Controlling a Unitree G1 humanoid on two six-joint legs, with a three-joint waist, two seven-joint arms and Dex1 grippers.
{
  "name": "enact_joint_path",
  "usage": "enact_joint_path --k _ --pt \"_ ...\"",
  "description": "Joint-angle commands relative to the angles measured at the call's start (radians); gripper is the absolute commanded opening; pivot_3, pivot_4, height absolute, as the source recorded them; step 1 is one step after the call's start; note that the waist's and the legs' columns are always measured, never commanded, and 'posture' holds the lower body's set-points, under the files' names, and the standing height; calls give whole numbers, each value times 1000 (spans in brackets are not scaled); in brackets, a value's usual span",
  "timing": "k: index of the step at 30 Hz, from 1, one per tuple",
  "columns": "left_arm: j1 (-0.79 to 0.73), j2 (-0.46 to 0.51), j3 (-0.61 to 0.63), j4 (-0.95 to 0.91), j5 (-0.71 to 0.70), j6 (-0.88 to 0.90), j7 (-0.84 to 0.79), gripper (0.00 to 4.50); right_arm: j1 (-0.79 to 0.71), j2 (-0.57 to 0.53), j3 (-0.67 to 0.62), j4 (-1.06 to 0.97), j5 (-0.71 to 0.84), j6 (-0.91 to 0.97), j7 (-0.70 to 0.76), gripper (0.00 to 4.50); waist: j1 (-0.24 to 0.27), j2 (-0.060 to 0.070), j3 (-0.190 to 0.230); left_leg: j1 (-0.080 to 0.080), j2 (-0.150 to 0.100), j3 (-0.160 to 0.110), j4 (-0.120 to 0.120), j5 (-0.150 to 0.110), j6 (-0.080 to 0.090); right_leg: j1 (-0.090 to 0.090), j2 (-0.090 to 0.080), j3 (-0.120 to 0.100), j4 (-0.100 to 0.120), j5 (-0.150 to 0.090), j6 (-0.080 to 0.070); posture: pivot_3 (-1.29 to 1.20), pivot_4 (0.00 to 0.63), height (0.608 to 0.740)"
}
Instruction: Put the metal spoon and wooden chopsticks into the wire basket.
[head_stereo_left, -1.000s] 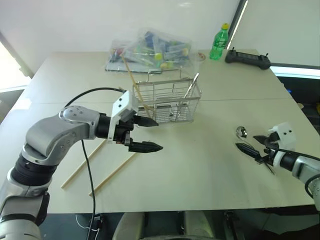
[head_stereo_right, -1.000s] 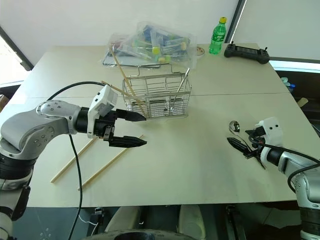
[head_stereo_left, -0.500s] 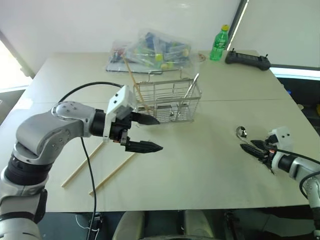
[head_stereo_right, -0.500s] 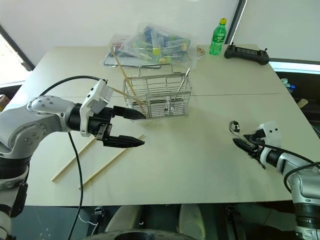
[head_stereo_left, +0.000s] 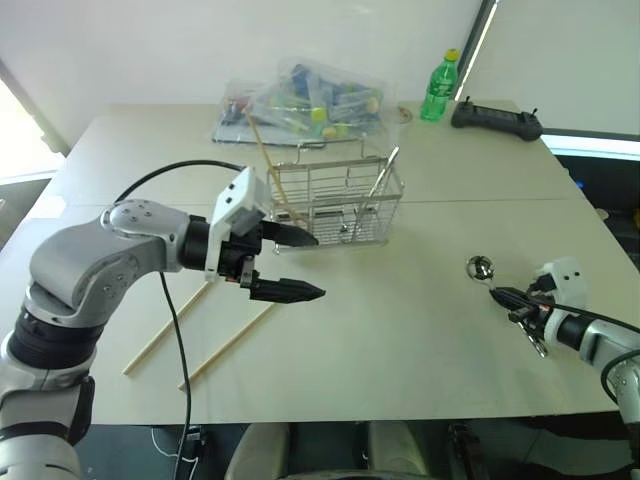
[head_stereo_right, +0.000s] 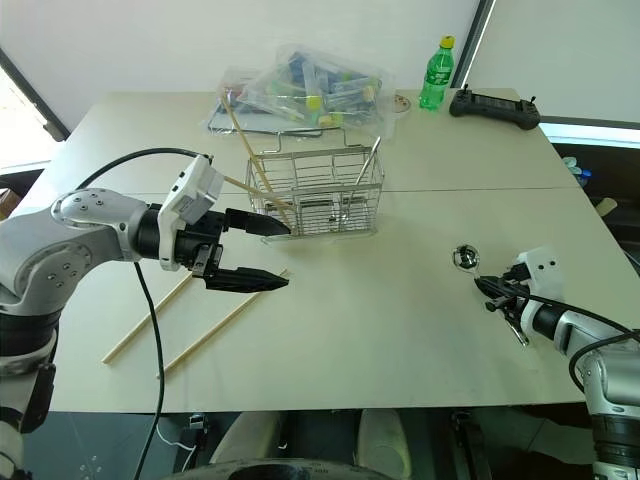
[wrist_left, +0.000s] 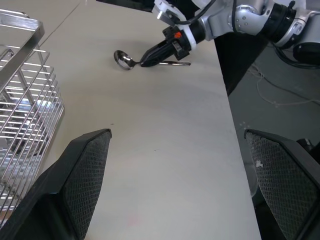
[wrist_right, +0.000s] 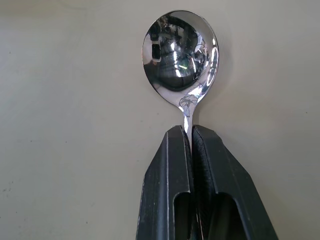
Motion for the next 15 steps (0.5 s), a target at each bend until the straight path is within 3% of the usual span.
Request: enact_joint_path --k 1,8,15 --pt "-13 -1 52 -5 -7 -14 12 4500 8 12 -40 -79 25 31 -28 39 0 0 0 0 0 0 0 0 0 0 0 0 0 0 0 0 150 731" --pt "-29 -5 78 21 -5 -14 21 4500 -68 15 -111 -197 66 52 -99 39 -3 2 1 0 0 1 0 0 0 -1 0 0 0 0 0 0 150 731" --pt "-48 0 98 31 3 -22 18 4500 -357 -28 -209 -445 429 231 -133 39 -3 4 2 -1 0 0 0 0 0 -2 0 0 0 0 0 0 150 731"
